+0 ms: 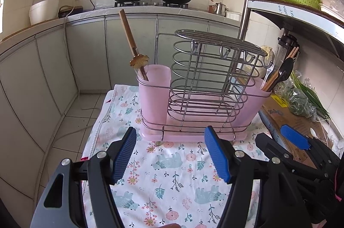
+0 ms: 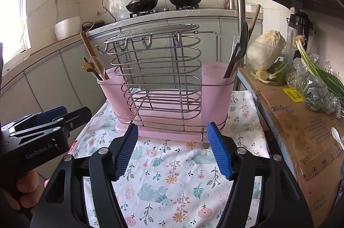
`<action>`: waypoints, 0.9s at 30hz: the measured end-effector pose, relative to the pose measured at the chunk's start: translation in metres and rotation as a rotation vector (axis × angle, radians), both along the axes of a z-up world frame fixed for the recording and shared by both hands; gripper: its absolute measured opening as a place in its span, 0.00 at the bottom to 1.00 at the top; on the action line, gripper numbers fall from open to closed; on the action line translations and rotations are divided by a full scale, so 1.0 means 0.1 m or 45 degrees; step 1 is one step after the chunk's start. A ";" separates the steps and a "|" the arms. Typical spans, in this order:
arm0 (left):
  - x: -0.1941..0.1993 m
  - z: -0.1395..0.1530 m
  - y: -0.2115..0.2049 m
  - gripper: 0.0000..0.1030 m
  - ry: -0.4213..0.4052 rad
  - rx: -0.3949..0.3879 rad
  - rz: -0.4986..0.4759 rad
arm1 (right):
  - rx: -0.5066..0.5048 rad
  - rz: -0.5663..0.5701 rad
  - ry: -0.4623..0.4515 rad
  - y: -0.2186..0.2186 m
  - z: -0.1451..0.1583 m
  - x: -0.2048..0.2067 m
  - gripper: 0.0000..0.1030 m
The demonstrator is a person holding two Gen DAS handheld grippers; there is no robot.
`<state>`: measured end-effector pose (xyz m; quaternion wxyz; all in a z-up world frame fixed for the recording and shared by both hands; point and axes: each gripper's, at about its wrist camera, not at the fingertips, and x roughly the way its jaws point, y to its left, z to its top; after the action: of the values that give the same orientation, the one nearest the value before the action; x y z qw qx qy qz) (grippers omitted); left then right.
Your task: Organize utensils
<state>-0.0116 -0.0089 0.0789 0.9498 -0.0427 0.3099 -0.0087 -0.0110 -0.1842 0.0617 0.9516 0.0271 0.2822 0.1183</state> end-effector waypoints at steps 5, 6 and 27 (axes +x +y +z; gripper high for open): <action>0.00 0.00 0.00 0.63 0.002 0.000 -0.003 | 0.002 0.002 0.001 0.01 -0.01 0.01 0.65; 0.00 0.00 0.00 0.63 0.002 0.000 -0.002 | 0.000 0.002 0.002 0.01 -0.02 0.01 0.65; 0.04 -0.06 -0.01 0.63 0.021 -0.001 -0.012 | -0.005 0.002 0.013 0.03 -0.06 0.01 0.65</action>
<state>-0.0080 -0.0103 0.0729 0.9471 -0.0417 0.3180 -0.0131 -0.0097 -0.1816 0.0557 0.9502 0.0257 0.2872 0.1185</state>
